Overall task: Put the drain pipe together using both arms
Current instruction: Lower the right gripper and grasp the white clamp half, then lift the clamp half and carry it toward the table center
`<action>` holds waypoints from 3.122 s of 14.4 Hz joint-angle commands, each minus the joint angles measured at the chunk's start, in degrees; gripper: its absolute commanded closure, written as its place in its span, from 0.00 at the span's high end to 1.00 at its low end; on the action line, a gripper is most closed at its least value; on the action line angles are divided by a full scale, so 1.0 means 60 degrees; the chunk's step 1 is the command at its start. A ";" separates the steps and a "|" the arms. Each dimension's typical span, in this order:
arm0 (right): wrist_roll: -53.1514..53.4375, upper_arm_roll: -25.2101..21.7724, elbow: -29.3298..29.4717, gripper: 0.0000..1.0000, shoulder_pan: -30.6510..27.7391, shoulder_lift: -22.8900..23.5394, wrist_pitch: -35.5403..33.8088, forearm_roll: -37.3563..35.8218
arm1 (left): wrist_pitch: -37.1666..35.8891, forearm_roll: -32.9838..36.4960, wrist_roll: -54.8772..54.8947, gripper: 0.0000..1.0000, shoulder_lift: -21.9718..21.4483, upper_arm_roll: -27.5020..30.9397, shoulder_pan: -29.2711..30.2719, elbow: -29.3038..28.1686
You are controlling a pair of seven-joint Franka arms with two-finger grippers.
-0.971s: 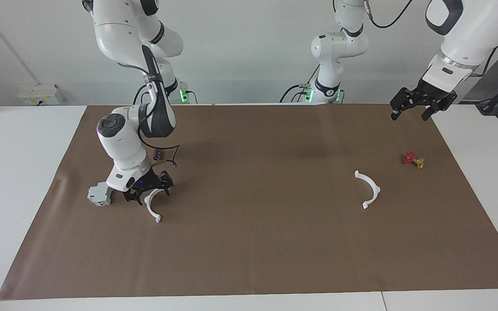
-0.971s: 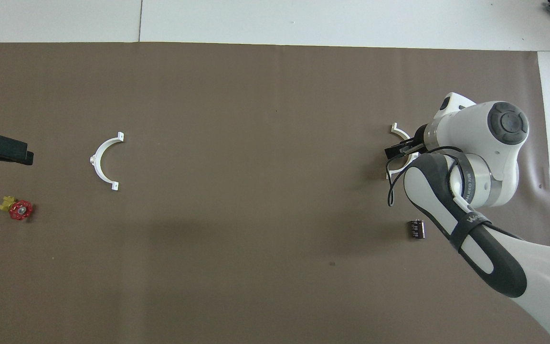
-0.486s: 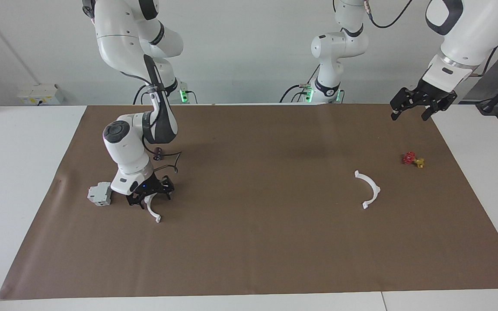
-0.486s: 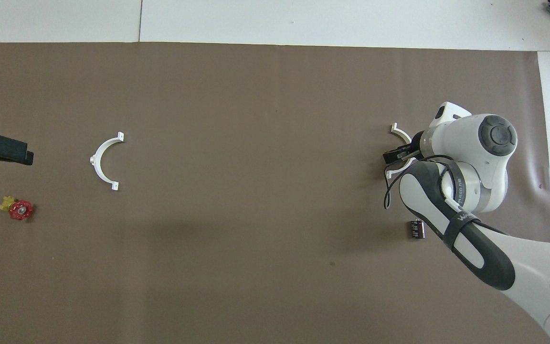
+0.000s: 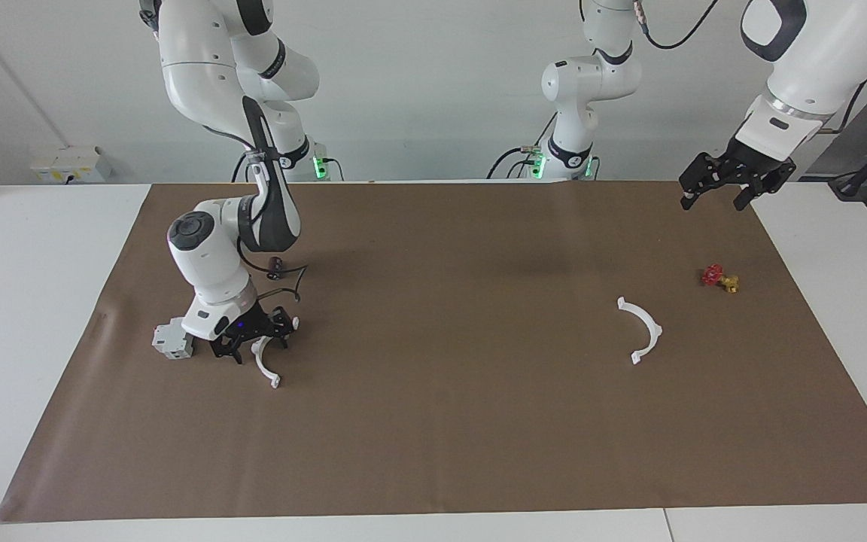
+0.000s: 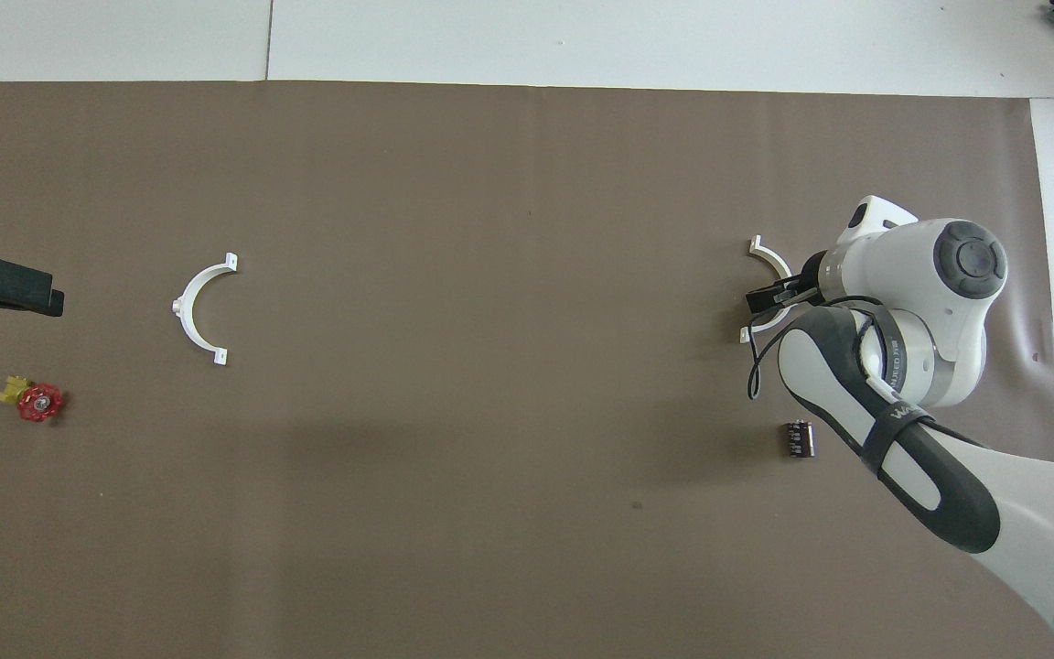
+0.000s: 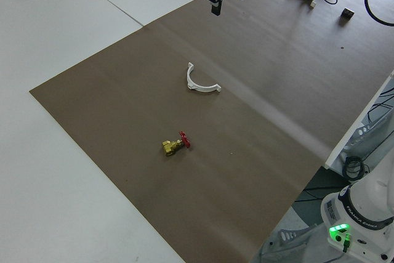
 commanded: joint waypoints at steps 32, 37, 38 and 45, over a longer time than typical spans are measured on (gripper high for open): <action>0.1593 0.0281 0.0563 0.00 -0.0043 -0.0592 -0.1559 0.0127 | 0.0120 -0.0154 0.0099 1.00 -0.0224 -0.0030 0.0109 -0.0268; 0.2250 0.0441 0.1283 0.00 0.0044 -0.0607 -0.2574 0.0127 | 0.0135 -0.0154 0.0099 1.00 -0.0224 -0.0030 0.0109 -0.0268; 0.2645 0.0543 0.1283 0.00 0.0073 -0.0578 -0.2501 0.0127 | 0.0120 -0.0154 0.0099 1.00 -0.0239 -0.0030 0.0109 -0.0268; 0.5312 0.0955 0.1298 0.00 0.0936 -0.0344 -0.1988 0.0098 | 0.0223 -0.0154 0.0099 1.00 -0.0224 -0.0030 0.0095 -0.0268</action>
